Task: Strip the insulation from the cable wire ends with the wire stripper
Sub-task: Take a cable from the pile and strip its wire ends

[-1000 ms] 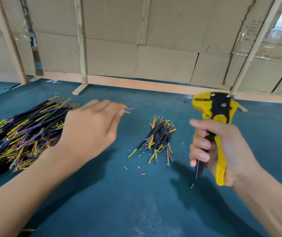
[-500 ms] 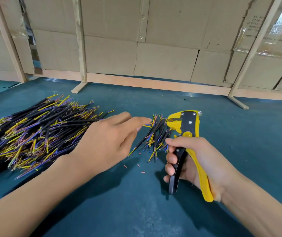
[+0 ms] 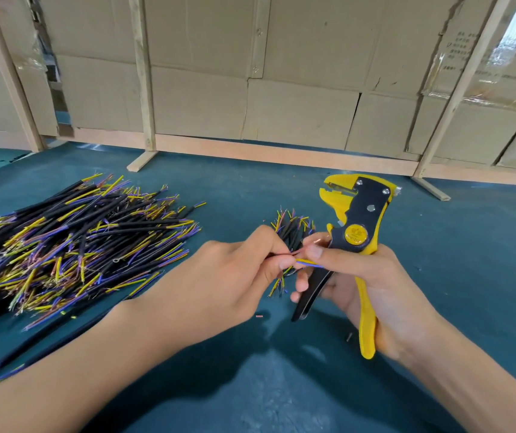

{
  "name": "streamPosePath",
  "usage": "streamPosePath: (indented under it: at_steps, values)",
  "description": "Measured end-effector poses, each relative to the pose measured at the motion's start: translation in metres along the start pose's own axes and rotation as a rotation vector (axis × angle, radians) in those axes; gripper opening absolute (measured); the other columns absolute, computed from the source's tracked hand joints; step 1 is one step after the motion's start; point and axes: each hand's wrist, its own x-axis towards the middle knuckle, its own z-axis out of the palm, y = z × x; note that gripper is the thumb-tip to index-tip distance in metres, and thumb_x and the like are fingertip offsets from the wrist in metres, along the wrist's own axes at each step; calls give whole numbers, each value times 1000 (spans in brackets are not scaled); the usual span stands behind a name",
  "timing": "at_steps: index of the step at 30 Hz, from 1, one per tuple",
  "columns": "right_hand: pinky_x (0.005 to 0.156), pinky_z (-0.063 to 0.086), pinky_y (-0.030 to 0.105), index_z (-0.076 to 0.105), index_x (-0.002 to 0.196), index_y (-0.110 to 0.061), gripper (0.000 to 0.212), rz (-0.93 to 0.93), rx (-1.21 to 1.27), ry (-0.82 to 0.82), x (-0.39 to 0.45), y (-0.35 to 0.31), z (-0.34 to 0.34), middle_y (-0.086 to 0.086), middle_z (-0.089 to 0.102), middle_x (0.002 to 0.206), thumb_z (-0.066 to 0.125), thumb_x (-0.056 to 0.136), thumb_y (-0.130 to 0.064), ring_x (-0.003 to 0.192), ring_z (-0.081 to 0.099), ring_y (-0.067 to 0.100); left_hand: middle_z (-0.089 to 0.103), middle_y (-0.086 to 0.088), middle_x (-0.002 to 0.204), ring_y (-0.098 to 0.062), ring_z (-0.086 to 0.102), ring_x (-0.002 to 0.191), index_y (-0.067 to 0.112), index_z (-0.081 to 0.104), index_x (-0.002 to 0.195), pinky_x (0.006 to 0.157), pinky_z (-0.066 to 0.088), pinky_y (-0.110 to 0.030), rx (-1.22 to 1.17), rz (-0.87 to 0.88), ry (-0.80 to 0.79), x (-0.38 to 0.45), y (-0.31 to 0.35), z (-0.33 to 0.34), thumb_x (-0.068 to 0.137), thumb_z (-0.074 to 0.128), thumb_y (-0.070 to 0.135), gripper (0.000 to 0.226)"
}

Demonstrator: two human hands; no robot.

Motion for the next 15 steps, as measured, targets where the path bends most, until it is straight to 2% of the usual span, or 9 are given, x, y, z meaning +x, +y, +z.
streamPosePath:
  at_steps: [2, 4, 6, 10, 14, 15]
  values:
    - [67, 56, 53, 71, 94, 3, 27, 5, 29, -15, -1, -2, 1, 25, 68, 84, 76, 77, -17, 61, 61, 35, 63, 11, 70, -9, 41, 49, 16, 56, 102, 48, 31, -17, 8, -40, -16, -1, 0, 2, 105, 37, 41, 32]
    - [66, 56, 51, 73, 92, 1, 27, 7, 50, -42, -3, -4, 4, 22, 68, 86, 77, 73, -18, 63, 61, 34, 67, 14, 76, -1, 52, 46, 19, 52, 100, 50, 39, -15, -130, -117, -14, -2, -2, 5, 108, 36, 37, 25]
    - [65, 55, 50, 74, 91, 0, 25, -9, 39, -55, -4, -2, 7, 19, 65, 82, 79, 71, -14, 62, 60, 33, 69, 15, 75, -8, 57, 43, 23, 47, 95, 50, 44, -20, -282, -196, -31, -2, -3, 8, 107, 37, 36, 20]
    - [66, 55, 49, 72, 83, -1, 11, -13, -73, -49, -4, 1, 8, 17, 54, 73, 76, 79, -10, 63, 56, 34, 67, 13, 62, -6, 54, 47, 30, 46, 92, 48, 32, -8, -304, -151, -98, -2, 2, 12, 108, 42, 35, 17]
    - [68, 56, 50, 65, 78, 2, 15, 5, -72, -20, -2, -1, 2, 18, 55, 70, 75, 84, -7, 61, 57, 34, 65, 21, 65, -4, 55, 50, 27, 48, 96, 51, 32, -8, -339, -156, -200, -4, 3, 11, 106, 45, 37, 15]
    - [68, 56, 50, 64, 79, 1, 14, 5, -47, 17, 0, -2, 1, 17, 56, 69, 75, 84, -7, 61, 57, 34, 65, 18, 65, -6, 55, 50, 27, 48, 93, 51, 33, -10, -336, -159, -221, -5, 3, 10, 105, 44, 38, 16]
